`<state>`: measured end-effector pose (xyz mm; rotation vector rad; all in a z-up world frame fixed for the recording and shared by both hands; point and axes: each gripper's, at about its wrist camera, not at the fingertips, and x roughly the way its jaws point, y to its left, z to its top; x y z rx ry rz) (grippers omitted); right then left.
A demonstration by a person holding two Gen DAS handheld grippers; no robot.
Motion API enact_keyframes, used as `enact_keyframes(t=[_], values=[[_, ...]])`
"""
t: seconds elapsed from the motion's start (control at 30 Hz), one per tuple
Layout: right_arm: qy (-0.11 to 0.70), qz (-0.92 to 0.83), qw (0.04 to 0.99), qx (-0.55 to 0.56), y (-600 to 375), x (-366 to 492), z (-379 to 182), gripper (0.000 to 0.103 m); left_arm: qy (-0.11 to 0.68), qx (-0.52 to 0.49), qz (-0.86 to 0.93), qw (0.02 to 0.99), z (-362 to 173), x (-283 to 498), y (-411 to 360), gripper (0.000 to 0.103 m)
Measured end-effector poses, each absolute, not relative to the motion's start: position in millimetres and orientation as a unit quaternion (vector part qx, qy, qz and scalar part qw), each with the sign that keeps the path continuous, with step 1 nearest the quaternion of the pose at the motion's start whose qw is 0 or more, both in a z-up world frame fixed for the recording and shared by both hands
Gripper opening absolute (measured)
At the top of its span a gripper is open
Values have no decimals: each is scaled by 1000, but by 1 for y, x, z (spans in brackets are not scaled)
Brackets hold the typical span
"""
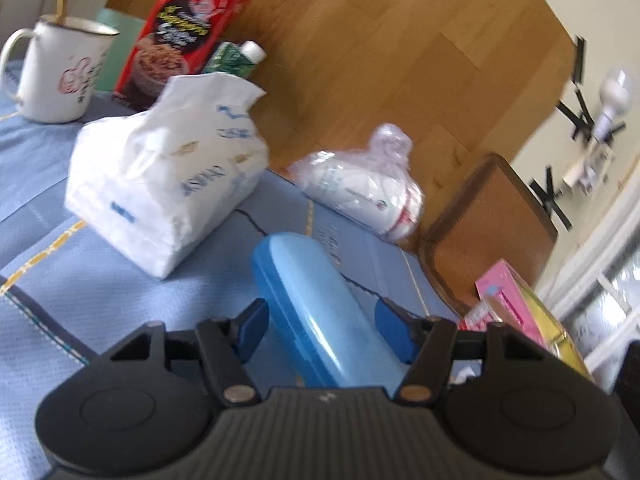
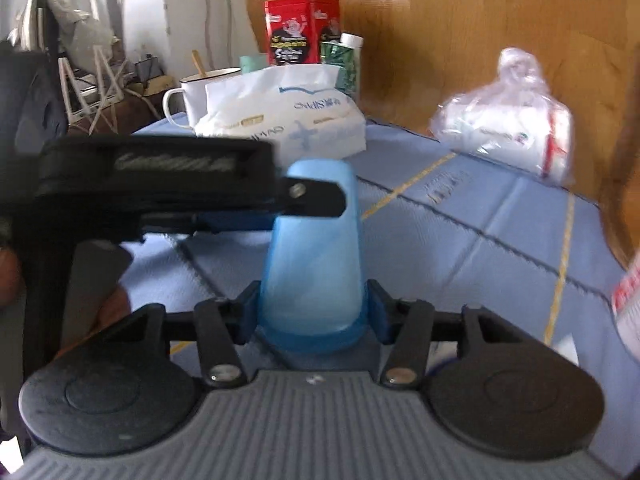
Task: Organize soft objects
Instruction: 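Pass the blue glasses case from the right gripper into the left gripper, then lower the blue glasses case into the pink tin and open the left gripper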
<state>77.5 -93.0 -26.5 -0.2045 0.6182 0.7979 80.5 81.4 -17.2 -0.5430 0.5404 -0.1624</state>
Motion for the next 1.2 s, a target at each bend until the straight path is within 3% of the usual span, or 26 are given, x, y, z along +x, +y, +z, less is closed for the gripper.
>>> enact_keyframes(t=[0.33,0.53,0.8,1.2], values=[[245,358,893,-117,-120,-6,-34,59,262,-217,-119,933,-9,26,42,58],[177,314,927,-105,-153,-23,-17,59,234,-170,-163,943,30,31,-5,58],[113,184,975,-52,-249,-1,10,60,212,-87,-287,930,71,78,-135,58],[121,-13,993,-2,-380,54,0,58,262,-29,-368,891,51,134,-305,60]])
